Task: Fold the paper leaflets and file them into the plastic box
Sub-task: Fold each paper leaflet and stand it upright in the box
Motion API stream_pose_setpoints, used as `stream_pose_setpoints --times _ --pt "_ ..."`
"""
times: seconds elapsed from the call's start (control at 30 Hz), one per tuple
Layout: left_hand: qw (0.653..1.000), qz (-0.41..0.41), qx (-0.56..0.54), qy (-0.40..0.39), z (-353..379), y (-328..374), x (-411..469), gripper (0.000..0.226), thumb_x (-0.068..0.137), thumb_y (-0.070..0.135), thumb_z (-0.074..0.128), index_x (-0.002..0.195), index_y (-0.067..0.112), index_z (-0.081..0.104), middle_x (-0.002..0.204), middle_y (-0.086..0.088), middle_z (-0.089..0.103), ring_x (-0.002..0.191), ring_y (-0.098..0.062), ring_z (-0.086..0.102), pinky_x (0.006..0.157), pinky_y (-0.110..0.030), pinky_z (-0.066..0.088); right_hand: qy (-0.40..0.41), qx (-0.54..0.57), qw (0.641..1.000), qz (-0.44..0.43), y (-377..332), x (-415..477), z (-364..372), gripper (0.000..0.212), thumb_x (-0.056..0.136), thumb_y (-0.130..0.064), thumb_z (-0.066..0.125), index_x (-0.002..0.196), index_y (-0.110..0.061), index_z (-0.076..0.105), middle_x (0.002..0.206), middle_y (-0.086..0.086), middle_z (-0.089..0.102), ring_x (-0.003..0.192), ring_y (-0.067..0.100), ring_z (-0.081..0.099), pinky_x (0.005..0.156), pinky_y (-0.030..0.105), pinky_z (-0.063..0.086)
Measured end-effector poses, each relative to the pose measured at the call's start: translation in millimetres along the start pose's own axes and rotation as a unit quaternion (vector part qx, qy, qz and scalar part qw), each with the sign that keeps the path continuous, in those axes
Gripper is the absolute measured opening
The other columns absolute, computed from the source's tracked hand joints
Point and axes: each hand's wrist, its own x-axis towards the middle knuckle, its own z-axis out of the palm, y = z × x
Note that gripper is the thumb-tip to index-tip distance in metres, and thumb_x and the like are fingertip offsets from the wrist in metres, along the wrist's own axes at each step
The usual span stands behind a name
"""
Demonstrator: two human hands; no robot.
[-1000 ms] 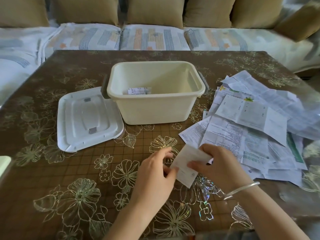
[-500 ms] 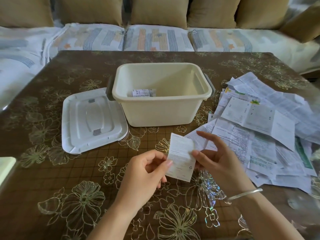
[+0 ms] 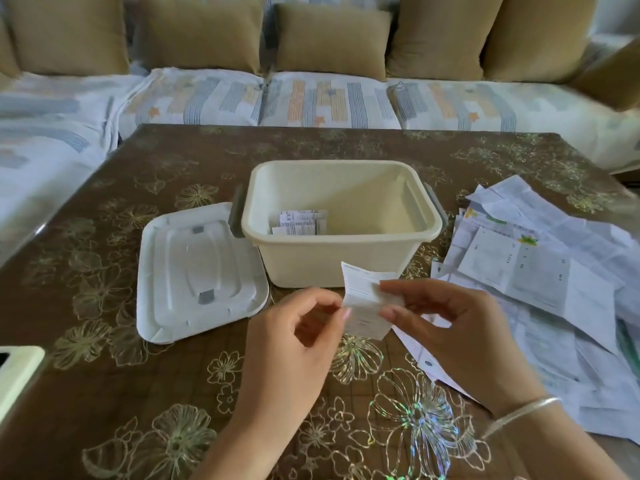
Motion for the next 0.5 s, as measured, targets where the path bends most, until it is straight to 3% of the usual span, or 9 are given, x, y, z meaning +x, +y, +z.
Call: stream_pose_setpoints --times 0.17,0.3,0.4,0.5 --pt "0.993 0.095 0.048 0.053 -7.9 13.6 43.6 0.009 0.083 0.023 0.069 0.09 0.019 0.073 0.076 0.019 0.067 0.066 -0.003 0.065 0.058 -0.011 0.046 -0.008 -0.07 0.993 -0.096 -21.4 53.3 -8.5 0.027 0.065 -0.047 0.067 0.083 -0.03 0.076 0.068 -0.015 0.069 0.062 0.005 0.062 0.058 0.006 0.044" --pt "0.988 0.1 0.054 0.1 -21.4 7.8 75.2 0.01 0.089 0.025 0.065 0.093 0.021 0.072 0.077 0.019 0.067 0.065 -0.005 0.065 0.054 -0.011 0.046 -0.006 -0.167 0.974 -0.156 -32.4 102.8 0.1 0.021 0.072 -0.048 0.069 0.077 -0.029 0.075 0.074 -0.014 0.058 0.064 0.005 0.053 0.058 0.015 0.042" --pt "0.984 0.058 0.04 0.165 -38.4 -12.4 96.3 0.013 0.094 0.027 0.059 0.094 0.023 0.071 0.07 0.014 0.067 0.059 -0.014 0.062 0.047 -0.026 0.048 -0.026 -0.206 0.965 -0.158 -35.2 146.3 13.2 0.013 0.076 -0.041 0.069 0.08 -0.03 0.074 0.078 -0.015 0.06 0.07 0.003 0.056 0.063 0.019 0.045" --pt "0.98 0.022 0.046 0.193 -50.5 -32.1 109.6 0.015 0.093 0.03 0.056 0.091 0.026 0.071 0.069 0.011 0.066 0.058 -0.017 0.06 0.054 -0.04 0.05 -0.102 -0.254 0.952 -0.133 -28.9 180.8 33.5 0.002 0.082 -0.029 0.07 0.084 -0.029 0.071 0.071 -0.022 0.057 0.064 -0.005 0.053 0.059 0.008 0.038"
